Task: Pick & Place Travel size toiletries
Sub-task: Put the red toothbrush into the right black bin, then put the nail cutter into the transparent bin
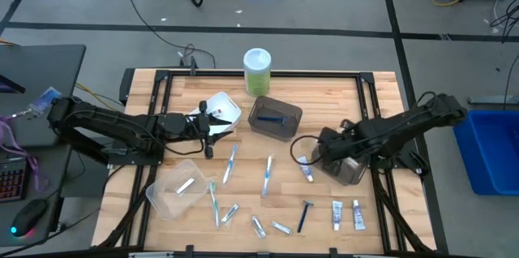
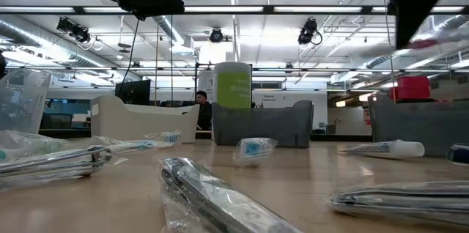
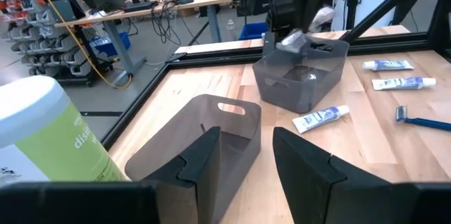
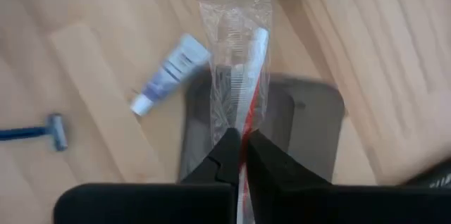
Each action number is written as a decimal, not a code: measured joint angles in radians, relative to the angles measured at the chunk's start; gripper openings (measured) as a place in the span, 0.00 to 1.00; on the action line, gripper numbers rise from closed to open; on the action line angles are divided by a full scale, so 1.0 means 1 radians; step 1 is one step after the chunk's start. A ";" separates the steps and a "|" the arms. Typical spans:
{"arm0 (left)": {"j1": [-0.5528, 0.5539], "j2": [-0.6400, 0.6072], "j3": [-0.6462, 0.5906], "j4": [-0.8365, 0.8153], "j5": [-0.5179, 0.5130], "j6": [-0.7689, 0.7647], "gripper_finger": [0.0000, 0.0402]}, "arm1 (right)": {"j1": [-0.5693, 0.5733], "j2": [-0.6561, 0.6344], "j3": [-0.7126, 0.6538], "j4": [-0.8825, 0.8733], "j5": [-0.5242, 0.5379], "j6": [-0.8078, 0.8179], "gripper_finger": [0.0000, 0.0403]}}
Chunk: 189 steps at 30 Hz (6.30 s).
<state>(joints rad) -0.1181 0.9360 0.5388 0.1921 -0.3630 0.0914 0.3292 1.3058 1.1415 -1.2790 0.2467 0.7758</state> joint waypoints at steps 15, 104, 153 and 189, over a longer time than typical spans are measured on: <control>0.000 0.000 0.000 0.001 0.000 0.000 0.34 | -0.004 -0.022 -0.360 0.262 -0.075 -0.283 0.11; -0.463 0.950 0.637 -0.651 0.295 -1.378 0.34 | -0.230 -0.016 -0.153 1.133 -0.258 -0.941 0.22; -0.420 0.979 0.637 -0.656 0.290 -0.853 0.32 | -0.230 -0.016 -0.154 1.149 -0.258 -0.948 0.23; -0.486 0.892 1.238 -1.755 -0.019 -1.334 0.16 | -0.230 -0.016 -0.155 1.144 -0.258 -0.931 0.24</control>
<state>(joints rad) -0.6041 1.8278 1.7773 -1.5631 -0.3815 -1.2423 0.0994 1.2902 0.9867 -0.1345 -0.0109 -0.1550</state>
